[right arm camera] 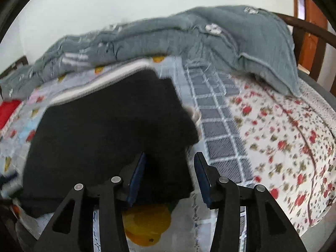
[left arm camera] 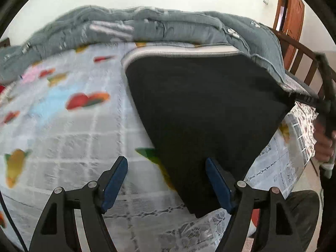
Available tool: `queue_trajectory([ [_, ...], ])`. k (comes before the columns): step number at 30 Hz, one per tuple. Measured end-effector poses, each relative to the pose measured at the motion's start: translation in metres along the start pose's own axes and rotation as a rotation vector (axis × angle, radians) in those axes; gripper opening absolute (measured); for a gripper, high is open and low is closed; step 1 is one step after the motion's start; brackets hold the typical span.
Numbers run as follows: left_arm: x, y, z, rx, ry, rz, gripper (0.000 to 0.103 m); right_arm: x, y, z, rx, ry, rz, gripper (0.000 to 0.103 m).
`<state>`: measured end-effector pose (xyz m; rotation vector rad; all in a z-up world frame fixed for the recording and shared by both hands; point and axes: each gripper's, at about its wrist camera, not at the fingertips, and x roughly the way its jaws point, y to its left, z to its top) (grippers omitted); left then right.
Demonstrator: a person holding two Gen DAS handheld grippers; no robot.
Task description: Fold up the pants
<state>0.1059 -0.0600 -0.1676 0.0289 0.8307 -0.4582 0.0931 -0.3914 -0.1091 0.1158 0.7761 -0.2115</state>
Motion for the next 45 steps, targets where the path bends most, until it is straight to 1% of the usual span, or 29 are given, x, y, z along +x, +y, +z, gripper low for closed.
queue_trajectory([
  [1,-0.001,0.002,0.002,-0.003,-0.01,-0.016,0.076,-0.001,-0.005,0.004,0.029,-0.004,0.001,0.051],
  [3,-0.003,0.009,0.011,-0.019,-0.011,-0.065,0.076,0.002,-0.013,0.011,0.076,0.001,0.037,0.053],
  [4,-0.001,0.016,0.018,-0.05,-0.016,-0.101,0.076,0.006,-0.016,0.014,0.095,0.006,0.059,0.054],
  [5,0.002,0.023,0.024,-0.079,-0.015,-0.12,0.076,0.012,-0.018,0.017,0.108,0.016,0.071,0.058],
  [7,0.016,0.038,0.041,-0.148,0.012,-0.146,0.073,0.027,-0.02,0.022,0.118,0.038,0.08,0.062],
  [8,0.024,0.045,0.048,-0.177,0.024,-0.16,0.072,0.036,-0.021,0.023,0.125,0.055,0.093,0.066],
  [10,0.046,0.058,0.06,-0.228,0.058,-0.173,0.071,0.05,-0.021,0.022,0.146,0.084,0.151,0.072],
  [11,0.056,0.063,0.065,-0.244,0.071,-0.19,0.07,0.057,-0.019,0.022,0.155,0.097,0.152,0.075],
  [12,0.063,0.065,0.07,-0.253,0.075,-0.204,0.065,0.06,-0.018,0.021,0.156,0.096,0.144,0.075],
  [13,0.071,0.067,0.075,-0.261,0.076,-0.209,0.057,0.062,-0.014,0.02,0.151,0.089,0.135,0.075],
  [14,0.078,0.069,0.08,-0.269,0.083,-0.212,0.051,0.063,-0.009,0.02,0.135,0.081,0.12,0.073],
  [15,0.083,0.07,0.084,-0.281,0.091,-0.22,0.042,0.062,-0.005,0.02,0.119,0.074,0.111,0.069],
  [16,0.09,0.074,0.086,-0.304,0.109,-0.235,0.031,0.06,-0.003,0.021,0.113,0.067,0.111,0.067],
  [17,0.092,0.076,0.088,-0.315,0.113,-0.25,0.025,0.059,-0.002,0.021,0.114,0.062,0.113,0.066],
  [18,0.091,0.08,0.09,-0.322,0.108,-0.261,0.016,0.059,-0.002,0.022,0.122,0.069,0.114,0.064],
  [22,0.07,0.11,0.098,-0.333,0.041,-0.279,0.011,0.048,0.009,0.023,0.142,0.078,0.138,0.057],
  [25,0.054,0.149,0.099,-0.357,0.028,-0.247,0.011,0.036,0.034,0.019,0.132,0.082,0.214,0.051],
  [27,0.044,0.177,0.096,-0.362,0.016,-0.21,0.011,0.033,0.06,0.015,0.12,0.099,0.297,0.05],
  [30,0.032,0.22,0.089,-0.355,0.014,-0.1,0.011,0.037,0.112,0.004,0.099,0.129,0.416,0.05],
  [32,0.029,0.242,0.082,-0.361,0.025,-0.034,0.013,0.038,0.144,-0.001,0.06,0.132,0.447,0.05],
  [34,0.029,0.258,0.076,-0.364,0.069,0.001,0.027,0.035,0.168,-0.001,0.009,0.121,0.446,0.05],
  [35,0.025,0.263,0.073,-0.361,0.079,0.02,0.029,0.032,0.171,0.002,0.005,0.108,0.433,0.049],
  [37,0.015,0.266,0.067,-0.347,0.047,0.034,0.051,0.017,0.168,0.013,0.02,0.035,0.395,0.049],
  [38,0.01,0.268,0.064,-0.342,0.027,0.037,0.056,0.011,0.164,0.019,0.028,0.0,0.374,0.05],
  [39,0.006,0.27,0.062,-0.339,0.015,0.037,0.059,0.006,0.163,0.029,0.035,-0.036,0.357,0.05],
  [41,0.004,0.271,0.061,-0.337,0.01,0.031,0.059,0.01,0.165,0.047,0.03,-0.046,0.362,0.05],
  [43,0.002,0.271,0.063,-0.344,0.005,0.019,0.059,0.031,0.178,0.065,0.019,-0.009,0.358,0.05],
  [44,0.0,0.272,0.062,-0.342,0.006,0.017,0.059,0.049,0.188,0.072,0.005,0.035,0.35,0.05],
  [45,-0.001,0.272,0.063,-0.338,0.007,0.017,0.059,0.068,0.199,0.075,-0.015,0.096,0.341,0.044],
])
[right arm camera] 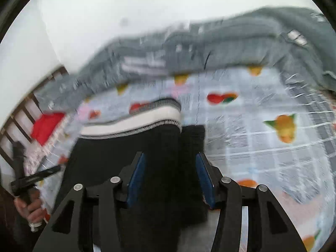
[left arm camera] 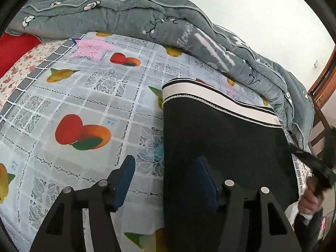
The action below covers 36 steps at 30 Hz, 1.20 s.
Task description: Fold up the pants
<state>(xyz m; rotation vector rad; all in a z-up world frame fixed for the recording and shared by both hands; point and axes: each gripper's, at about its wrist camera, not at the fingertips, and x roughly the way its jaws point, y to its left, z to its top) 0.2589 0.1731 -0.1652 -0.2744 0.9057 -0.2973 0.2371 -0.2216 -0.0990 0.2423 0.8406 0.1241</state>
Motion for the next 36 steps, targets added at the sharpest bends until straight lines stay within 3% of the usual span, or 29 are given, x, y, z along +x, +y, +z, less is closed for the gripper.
queue_trajectory([
  [2,-0.006,0.0,0.0,0.012,-0.009,-0.005,0.059,0.035,0.005,0.002,-0.021,0.097,-0.023,0.028],
  [3,-0.007,-0.001,0.0,0.019,-0.01,-0.003,0.059,0.036,0.009,0.001,-0.043,0.077,-0.035,0.013],
  [4,-0.011,-0.001,-0.001,0.03,-0.013,0.001,0.059,0.029,0.012,0.001,-0.082,0.053,-0.029,0.009],
  [5,-0.014,-0.002,-0.002,0.04,-0.02,0.003,0.059,0.01,0.011,0.002,-0.088,0.02,0.038,0.009],
  [7,-0.02,-0.005,-0.002,0.068,-0.05,0.0,0.059,-0.031,-0.005,0.001,-0.03,-0.088,0.14,0.009],
  [9,-0.02,-0.013,0.001,0.096,-0.07,0.012,0.059,-0.037,-0.011,-0.005,-0.053,-0.122,0.065,0.01],
  [10,-0.017,-0.02,0.004,0.113,-0.069,0.019,0.059,-0.027,-0.016,-0.007,-0.063,-0.094,0.009,0.01],
  [12,-0.011,-0.035,0.008,0.142,-0.068,0.017,0.059,0.013,-0.035,-0.014,-0.021,0.044,-0.065,0.019],
  [15,-0.008,-0.06,0.012,0.206,-0.107,0.021,0.059,0.005,-0.043,-0.013,0.015,0.006,-0.078,0.034],
  [19,0.007,-0.095,0.027,0.278,-0.131,0.028,0.059,-0.024,-0.012,0.011,-0.056,-0.14,-0.086,0.034],
  [23,0.026,-0.123,0.046,0.337,-0.172,0.01,0.059,-0.006,0.022,0.032,-0.174,-0.14,-0.091,0.034],
  [25,0.047,-0.13,0.05,0.358,-0.171,0.057,0.059,0.019,0.029,0.033,-0.227,-0.116,-0.076,0.035],
  [28,0.102,-0.125,0.044,0.345,-0.086,0.158,0.062,0.07,0.017,0.02,-0.258,-0.051,-0.201,0.034],
  [29,0.111,-0.124,0.041,0.342,-0.078,0.167,0.063,0.072,0.01,0.02,-0.23,-0.073,-0.188,0.035],
  [36,0.113,-0.132,0.044,0.361,-0.101,0.203,0.065,0.075,0.005,0.025,-0.232,-0.088,-0.192,0.035],
])
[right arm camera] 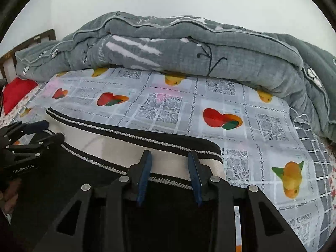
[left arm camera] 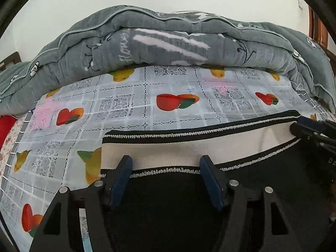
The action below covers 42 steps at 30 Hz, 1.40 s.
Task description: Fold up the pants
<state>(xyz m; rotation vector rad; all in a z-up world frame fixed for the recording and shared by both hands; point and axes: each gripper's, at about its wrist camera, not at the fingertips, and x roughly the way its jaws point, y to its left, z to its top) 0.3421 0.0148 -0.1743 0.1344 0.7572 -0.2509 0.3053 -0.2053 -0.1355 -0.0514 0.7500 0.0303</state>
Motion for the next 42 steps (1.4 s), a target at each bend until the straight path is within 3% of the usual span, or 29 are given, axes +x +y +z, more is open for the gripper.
queue_trajectory([
  [17,0.001,-0.004,0.0,-0.003,-0.02,0.041,0.069,-0.001,0.001,-0.001,0.002,-0.014,0.013,0.037],
  [23,-0.005,-0.006,-0.001,-0.01,-0.049,0.121,0.077,-0.001,0.001,-0.001,0.003,-0.015,0.02,0.037],
  [32,0.003,0.01,0.001,-0.084,-0.02,0.06,0.086,-0.001,0.001,-0.001,0.004,-0.015,0.023,0.038],
  [42,0.016,0.007,0.011,-0.073,-0.004,0.046,0.092,0.003,-0.006,0.003,0.02,-0.022,0.024,0.038],
])
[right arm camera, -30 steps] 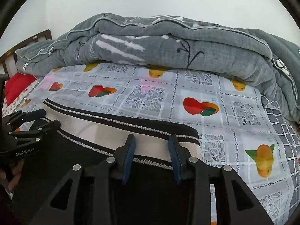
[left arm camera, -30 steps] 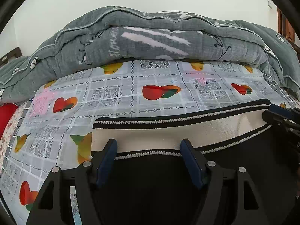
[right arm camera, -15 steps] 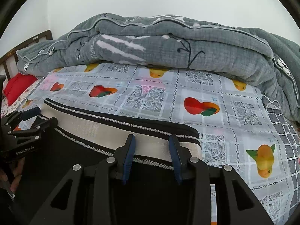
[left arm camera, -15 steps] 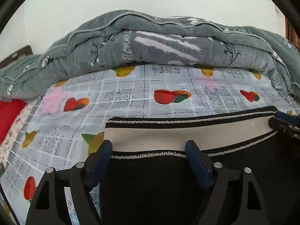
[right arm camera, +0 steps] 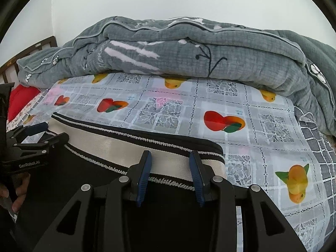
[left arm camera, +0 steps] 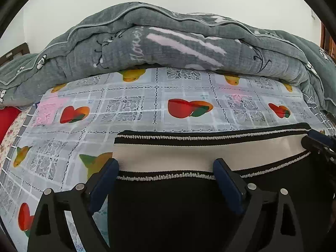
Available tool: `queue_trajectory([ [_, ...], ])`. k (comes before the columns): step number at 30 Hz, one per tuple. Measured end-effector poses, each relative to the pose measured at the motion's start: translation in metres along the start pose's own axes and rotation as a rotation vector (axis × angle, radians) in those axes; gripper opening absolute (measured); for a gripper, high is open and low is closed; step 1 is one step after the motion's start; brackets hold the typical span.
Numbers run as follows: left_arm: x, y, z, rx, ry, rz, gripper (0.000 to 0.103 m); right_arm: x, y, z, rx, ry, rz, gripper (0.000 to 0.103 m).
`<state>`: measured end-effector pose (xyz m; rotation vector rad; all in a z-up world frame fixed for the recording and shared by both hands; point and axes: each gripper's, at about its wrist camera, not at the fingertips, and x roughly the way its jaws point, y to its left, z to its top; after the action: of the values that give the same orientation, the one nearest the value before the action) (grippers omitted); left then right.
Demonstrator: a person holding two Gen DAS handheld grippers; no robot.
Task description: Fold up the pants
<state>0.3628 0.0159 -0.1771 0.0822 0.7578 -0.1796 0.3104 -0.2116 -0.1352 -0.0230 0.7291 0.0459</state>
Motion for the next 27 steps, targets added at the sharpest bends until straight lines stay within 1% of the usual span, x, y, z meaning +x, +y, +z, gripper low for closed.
queue_trajectory([
  [7,0.0038,0.0024,0.0021,-0.012,0.006,-0.009,0.095,0.0012,0.0006,0.0002,-0.005,-0.003,-0.009,0.039],
  [12,0.0064,0.004,0.0031,-0.024,0.011,-0.007,0.098,0.0026,-0.0001,0.0007,-0.012,-0.004,0.005,0.043],
  [19,0.0094,0.0043,0.0049,-0.032,0.015,-0.004,0.1,0.0053,-0.0025,0.0028,-0.004,-0.012,0.014,0.043],
  [27,0.0099,0.0044,0.0054,-0.034,0.016,0.003,0.101,0.0058,-0.0003,0.0035,-0.013,-0.016,0.003,0.043],
])
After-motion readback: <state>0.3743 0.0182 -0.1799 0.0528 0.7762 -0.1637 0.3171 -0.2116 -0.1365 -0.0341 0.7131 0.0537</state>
